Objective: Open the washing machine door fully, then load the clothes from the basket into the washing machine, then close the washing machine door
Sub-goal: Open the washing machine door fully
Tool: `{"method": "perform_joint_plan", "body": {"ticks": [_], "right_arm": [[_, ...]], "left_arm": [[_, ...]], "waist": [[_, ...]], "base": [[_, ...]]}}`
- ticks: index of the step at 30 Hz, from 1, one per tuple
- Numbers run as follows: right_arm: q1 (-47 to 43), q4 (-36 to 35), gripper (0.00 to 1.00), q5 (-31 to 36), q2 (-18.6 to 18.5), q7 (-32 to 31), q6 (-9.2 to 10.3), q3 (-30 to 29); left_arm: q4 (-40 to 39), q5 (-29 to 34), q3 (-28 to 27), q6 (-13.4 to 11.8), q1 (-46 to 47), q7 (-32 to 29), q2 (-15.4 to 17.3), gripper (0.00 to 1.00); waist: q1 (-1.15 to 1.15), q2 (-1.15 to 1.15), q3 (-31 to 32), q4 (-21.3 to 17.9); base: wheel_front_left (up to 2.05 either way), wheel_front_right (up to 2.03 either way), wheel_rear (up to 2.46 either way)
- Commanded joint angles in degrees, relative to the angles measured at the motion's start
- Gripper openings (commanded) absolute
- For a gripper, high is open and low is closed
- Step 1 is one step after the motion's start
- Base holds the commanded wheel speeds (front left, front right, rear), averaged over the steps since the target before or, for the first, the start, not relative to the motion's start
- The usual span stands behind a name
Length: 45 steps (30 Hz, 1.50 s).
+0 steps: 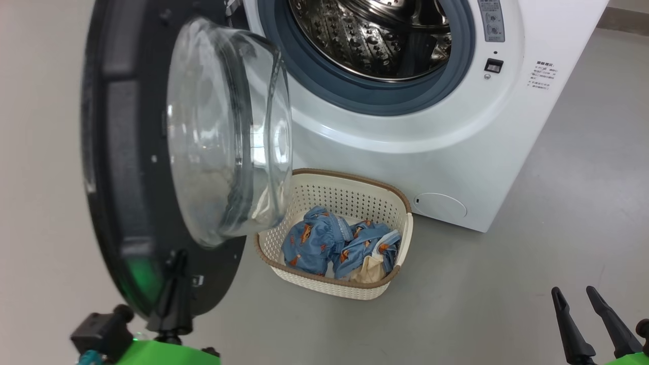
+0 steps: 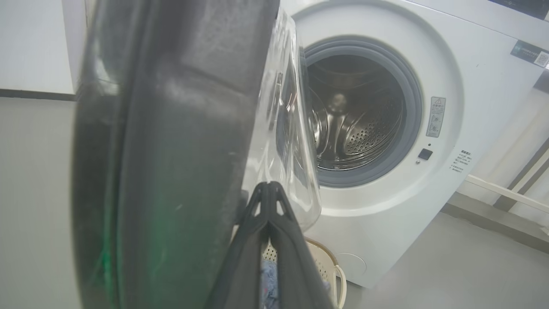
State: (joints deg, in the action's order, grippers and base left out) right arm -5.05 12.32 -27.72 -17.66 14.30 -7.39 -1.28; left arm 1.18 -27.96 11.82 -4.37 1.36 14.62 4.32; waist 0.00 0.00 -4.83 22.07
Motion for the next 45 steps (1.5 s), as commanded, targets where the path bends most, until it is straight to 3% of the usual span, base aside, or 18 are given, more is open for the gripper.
{"method": "perform_joint_plan", "body": {"ticks": [1,19,28,45], "right_arm": [[-0.5,-1.3,1.00,0.3,-1.4,0.7,-0.10,1.2],[0.4,-2.0,1.00,0.3,-2.3,0.7,-0.10,1.1],[1.5,-2.5,1.00,0.5,-3.2,0.7,-0.10,0.8],[4.7,-3.2,1.00,0.4,-4.8,0.7,-0.10,0.9]], "left_arm": [[-0.9,0.5,-4.8,-1.1,1.9,0.4,2.0,0.00],[2.5,0.7,-19.1,-1.0,6.6,0.4,6.1,0.00],[6.9,2.2,-25.7,0.7,10.5,0.4,8.4,0.00],[21.8,5.4,-38.7,6.3,22.1,0.4,13.8,0.00]], "waist": [[0.00,0.00,-0.3,0.0],[0.00,0.00,-4.2,-1.1],[0.00,0.00,-7.1,-1.1],[0.00,0.00,-13.6,-2.8]], "base": [[0.00,0.00,0.00],[0.00,0.00,0.00],[0.00,0.00,0.00],[0.00,0.00,0.00]]}}
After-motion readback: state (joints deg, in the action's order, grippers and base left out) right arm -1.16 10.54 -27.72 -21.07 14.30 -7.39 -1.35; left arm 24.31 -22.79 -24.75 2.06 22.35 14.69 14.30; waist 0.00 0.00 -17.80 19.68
